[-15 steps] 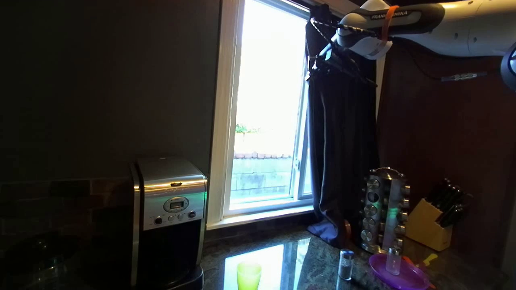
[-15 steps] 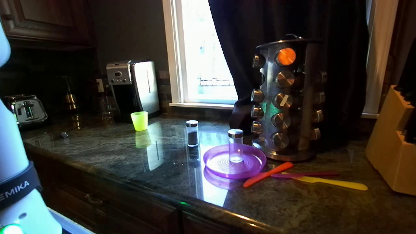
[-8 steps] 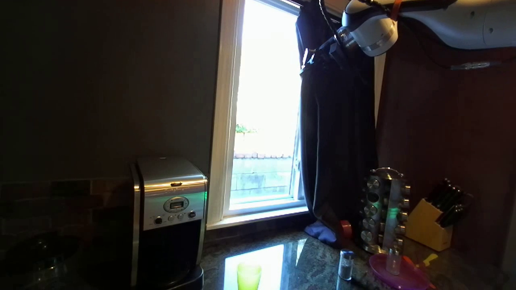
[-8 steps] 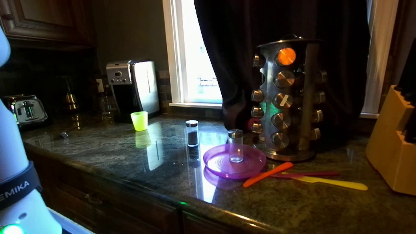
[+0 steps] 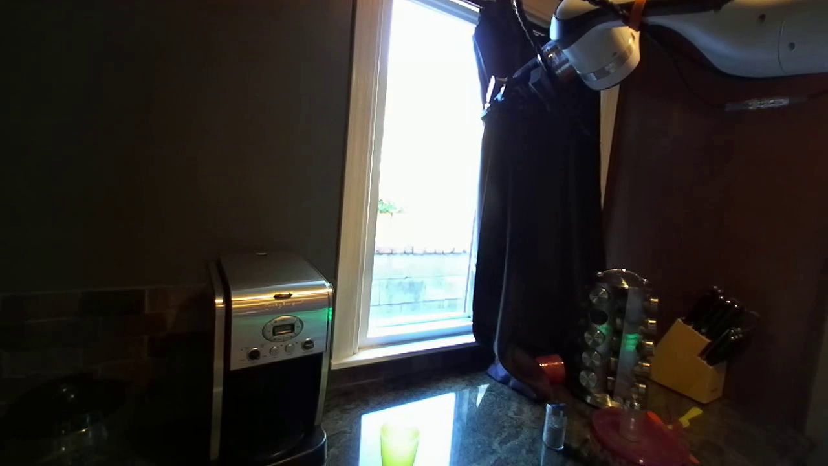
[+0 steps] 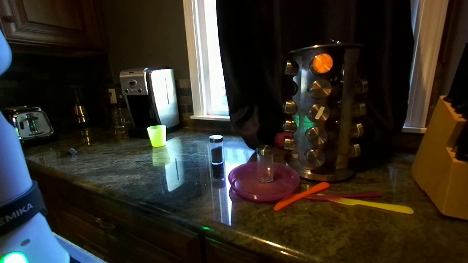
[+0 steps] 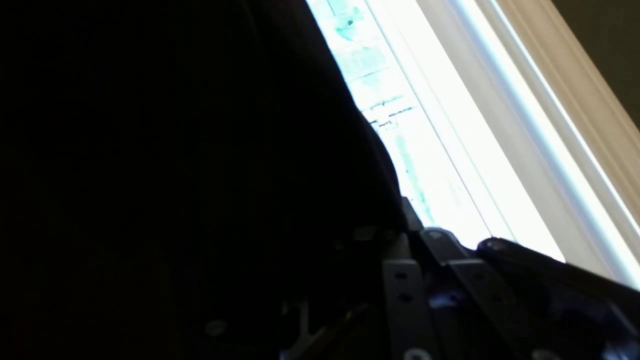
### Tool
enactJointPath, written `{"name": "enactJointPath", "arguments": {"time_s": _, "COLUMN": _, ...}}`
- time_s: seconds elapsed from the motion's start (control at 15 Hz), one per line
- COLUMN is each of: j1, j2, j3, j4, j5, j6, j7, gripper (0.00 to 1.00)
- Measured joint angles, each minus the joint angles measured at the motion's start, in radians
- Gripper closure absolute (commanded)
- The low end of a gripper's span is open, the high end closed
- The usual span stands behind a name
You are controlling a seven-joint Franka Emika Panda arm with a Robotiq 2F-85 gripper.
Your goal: Move the curtain to the left
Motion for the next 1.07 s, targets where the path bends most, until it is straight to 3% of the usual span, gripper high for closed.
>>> {"name": "enactJointPath", "arguments": {"time_s": 0.2, "j1": 0.008, "j2": 0.006, "j3": 0.005, "j4": 0.002, "j5": 0.026, "j6": 0.001, "j7": -0.006, "gripper": 0.99}}
{"name": "enactJointPath", "arguments": {"time_s": 1.0, "j1": 0.150, "j2": 0.042, "j3": 0.115, "j4": 0.010, "j5": 0.343, "j6": 0.007, "j7": -0.159, "gripper": 0.99}}
{"name": "enactJointPath", "arguments": {"time_s": 1.07, "j1": 0.155, "j2": 0.046, "j3": 0.117, "j4": 0.013, "j5": 0.364, "j6": 0.006, "j7": -0.174, "gripper": 0.73}}
